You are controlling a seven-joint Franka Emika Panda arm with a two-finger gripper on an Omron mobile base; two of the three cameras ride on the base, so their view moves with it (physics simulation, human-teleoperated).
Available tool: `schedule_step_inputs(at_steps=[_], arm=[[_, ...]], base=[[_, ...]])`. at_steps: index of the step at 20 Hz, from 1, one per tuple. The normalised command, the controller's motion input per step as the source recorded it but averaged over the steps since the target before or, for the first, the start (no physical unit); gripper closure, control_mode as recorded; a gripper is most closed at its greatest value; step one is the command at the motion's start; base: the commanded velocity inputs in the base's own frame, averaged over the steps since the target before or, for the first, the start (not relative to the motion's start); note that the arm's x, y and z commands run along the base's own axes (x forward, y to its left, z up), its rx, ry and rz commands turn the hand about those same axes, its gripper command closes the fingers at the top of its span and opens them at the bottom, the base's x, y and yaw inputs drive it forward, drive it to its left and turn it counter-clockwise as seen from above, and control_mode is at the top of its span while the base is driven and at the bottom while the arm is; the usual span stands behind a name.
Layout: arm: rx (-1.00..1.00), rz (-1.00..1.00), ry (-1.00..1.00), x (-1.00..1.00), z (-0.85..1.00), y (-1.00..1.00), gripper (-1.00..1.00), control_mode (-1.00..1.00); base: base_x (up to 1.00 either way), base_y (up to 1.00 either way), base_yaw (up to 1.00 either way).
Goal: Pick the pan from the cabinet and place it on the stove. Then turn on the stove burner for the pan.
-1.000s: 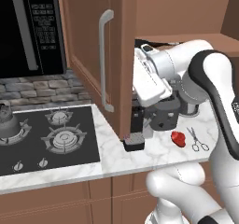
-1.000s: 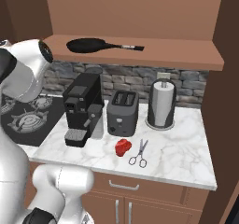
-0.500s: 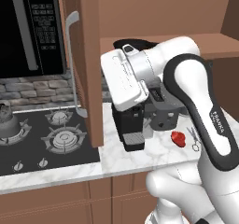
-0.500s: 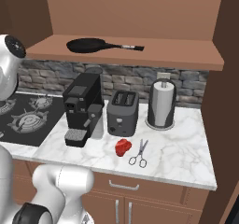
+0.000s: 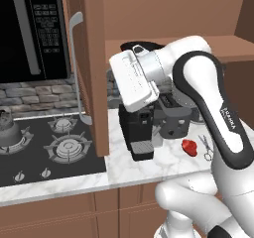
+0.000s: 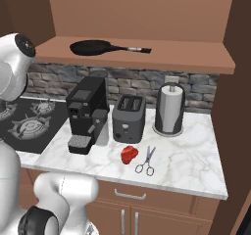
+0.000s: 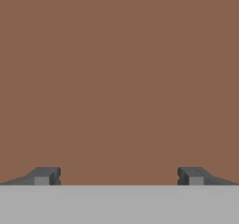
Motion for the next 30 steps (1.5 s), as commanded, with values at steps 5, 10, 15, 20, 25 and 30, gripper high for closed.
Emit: schedule_step_inputs(at_steps=[5,10,15,20,25,30], arm=[[0.00,-0.01,0.00,0.53,0.00,-0.72,-1.00,-1.00],[0.00,-0.09,0.00,0.56,0.00,-0.68,-1.00,-1.00],[0.00,-0.15,0.00,0.56,0.01,-0.66,-1.00,-1.00],[0.00,-0.19,0.01,0.51,0.12,-0.61,-1.00,-1.00],[0.00,-0.19,0.00,0.48,0.07,-0.59,-1.00,-1.00],[0.00,-0.11,0.05,0.47,-0.02,-0.45,-1.00,-1.00]], base=[[0.00,0.00,0.00],[0.00,0.00,0.00],[0.00,0.00,0.00],[0.00,0.00,0.00],[0.00,0.00,0.00],[0.00,0.00,0.00]])
